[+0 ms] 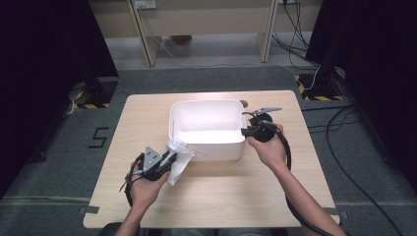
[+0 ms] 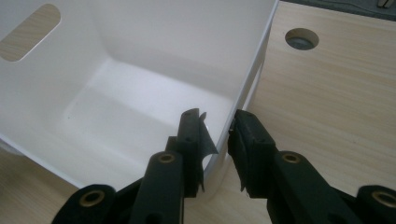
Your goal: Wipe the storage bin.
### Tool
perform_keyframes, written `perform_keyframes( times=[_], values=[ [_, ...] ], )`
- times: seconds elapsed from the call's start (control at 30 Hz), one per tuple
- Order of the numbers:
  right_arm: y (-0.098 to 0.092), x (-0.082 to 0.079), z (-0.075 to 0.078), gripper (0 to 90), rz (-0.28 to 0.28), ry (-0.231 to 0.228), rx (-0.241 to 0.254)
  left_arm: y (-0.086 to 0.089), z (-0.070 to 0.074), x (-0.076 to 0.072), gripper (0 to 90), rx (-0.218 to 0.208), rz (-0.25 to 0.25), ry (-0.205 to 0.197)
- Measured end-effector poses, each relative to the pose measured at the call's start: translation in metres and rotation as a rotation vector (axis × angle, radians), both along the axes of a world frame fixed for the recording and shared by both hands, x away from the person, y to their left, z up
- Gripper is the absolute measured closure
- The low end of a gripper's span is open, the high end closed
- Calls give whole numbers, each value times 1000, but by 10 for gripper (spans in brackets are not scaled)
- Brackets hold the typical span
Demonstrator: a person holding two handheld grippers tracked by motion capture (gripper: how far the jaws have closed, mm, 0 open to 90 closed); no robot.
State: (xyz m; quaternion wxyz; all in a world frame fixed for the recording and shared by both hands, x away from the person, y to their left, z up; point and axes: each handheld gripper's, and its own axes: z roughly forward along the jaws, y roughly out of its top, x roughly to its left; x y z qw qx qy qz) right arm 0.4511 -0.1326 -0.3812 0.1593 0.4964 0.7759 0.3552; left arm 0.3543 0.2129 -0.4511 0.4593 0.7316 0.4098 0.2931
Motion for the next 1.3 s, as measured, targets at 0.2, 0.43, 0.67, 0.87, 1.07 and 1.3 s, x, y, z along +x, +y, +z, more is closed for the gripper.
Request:
perform_keyframes(
  times=[0.2, 0.43, 0.67, 0.87, 1.07, 1.3],
  values=[
    [0, 2, 0, 731, 1, -9, -7, -1, -2, 8, 746, 5, 9, 2],
    [0, 2, -1, 722, 0, -16, -1, -3, -7, 12, 747, -18, 18, 6],
    [0, 2, -1, 719, 1, -16, 1, -5, -14, 14, 748, -15, 23, 12],
    [0, 1, -1, 715, 1, -16, 2, -7, -21, 16, 748, 5, 19, 28],
    [-1, 1, -1, 712, 1, -14, 2, -8, -28, 19, 748, 12, 21, 45],
    [-1, 1, -1, 707, 1, -13, 7, -8, -39, 24, 748, 28, 25, 90]
  ],
)
